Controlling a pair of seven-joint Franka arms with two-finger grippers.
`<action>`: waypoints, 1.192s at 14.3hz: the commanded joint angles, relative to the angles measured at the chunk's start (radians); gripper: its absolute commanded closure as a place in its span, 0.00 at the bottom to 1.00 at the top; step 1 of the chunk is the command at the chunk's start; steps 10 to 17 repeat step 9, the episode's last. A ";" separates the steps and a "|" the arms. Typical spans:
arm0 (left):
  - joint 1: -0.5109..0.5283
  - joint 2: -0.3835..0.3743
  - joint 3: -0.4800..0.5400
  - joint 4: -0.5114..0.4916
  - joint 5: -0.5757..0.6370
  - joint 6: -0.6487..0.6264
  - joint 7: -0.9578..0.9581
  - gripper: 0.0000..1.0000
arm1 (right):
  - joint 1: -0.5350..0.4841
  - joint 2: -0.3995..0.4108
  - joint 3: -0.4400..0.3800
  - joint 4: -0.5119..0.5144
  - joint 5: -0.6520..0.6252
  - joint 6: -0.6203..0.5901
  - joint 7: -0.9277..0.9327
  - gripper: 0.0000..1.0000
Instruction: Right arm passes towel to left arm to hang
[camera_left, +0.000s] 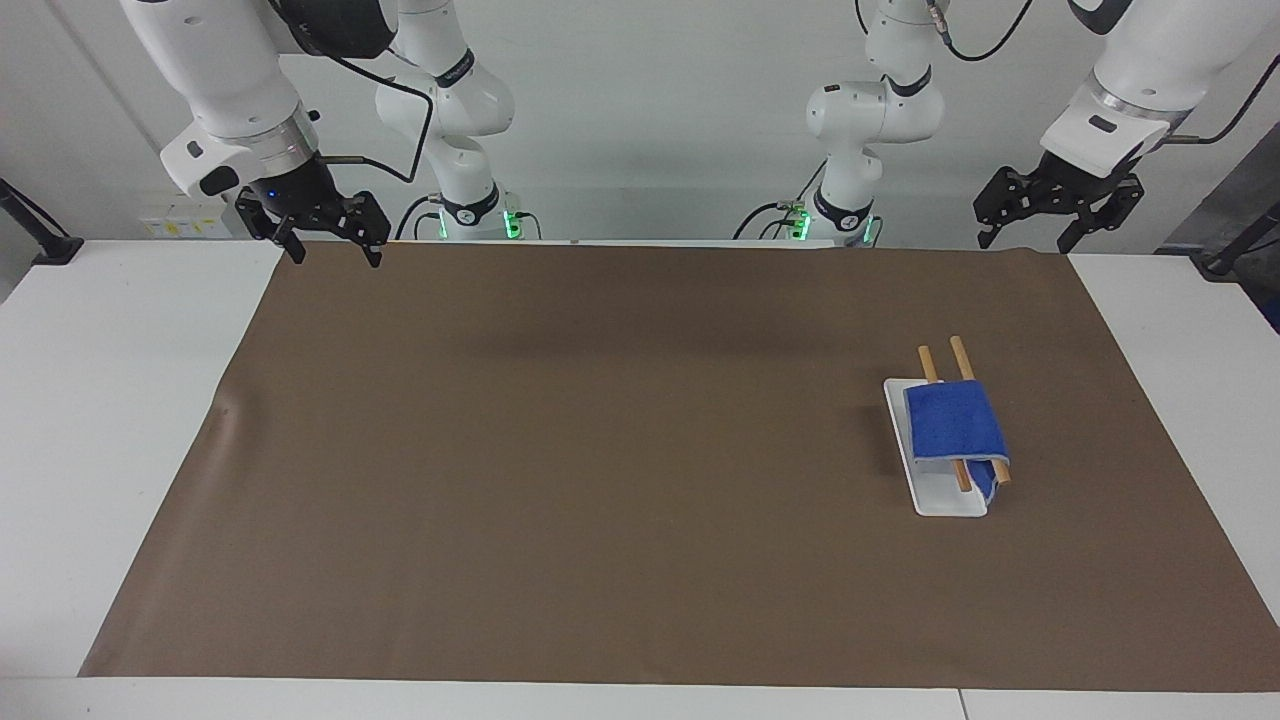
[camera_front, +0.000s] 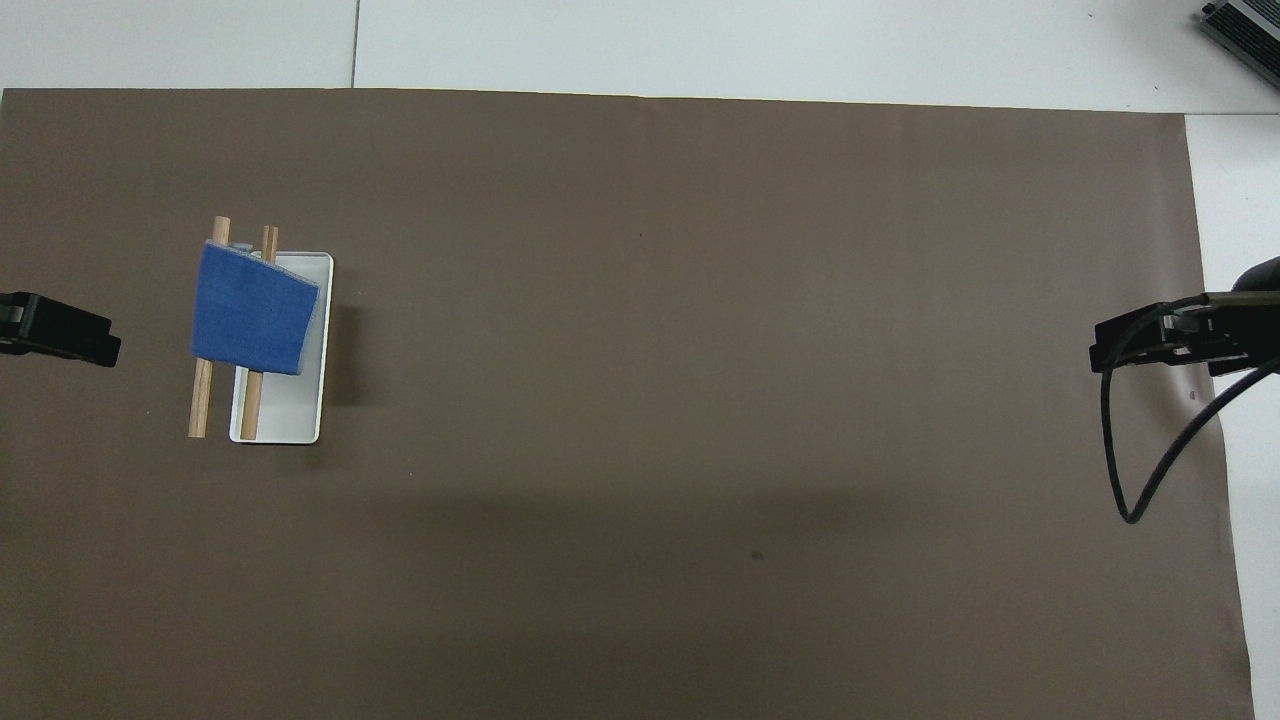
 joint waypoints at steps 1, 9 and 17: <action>-0.013 -0.011 0.016 -0.008 -0.005 0.012 0.016 0.00 | -0.016 -0.003 0.007 0.010 0.023 -0.022 -0.007 0.00; -0.024 -0.011 0.012 -0.008 -0.006 0.018 0.010 0.00 | -0.016 -0.003 0.006 0.010 0.023 -0.022 -0.007 0.00; -0.024 -0.011 0.012 -0.008 -0.006 0.018 0.010 0.00 | -0.016 -0.003 0.006 0.010 0.023 -0.022 -0.007 0.00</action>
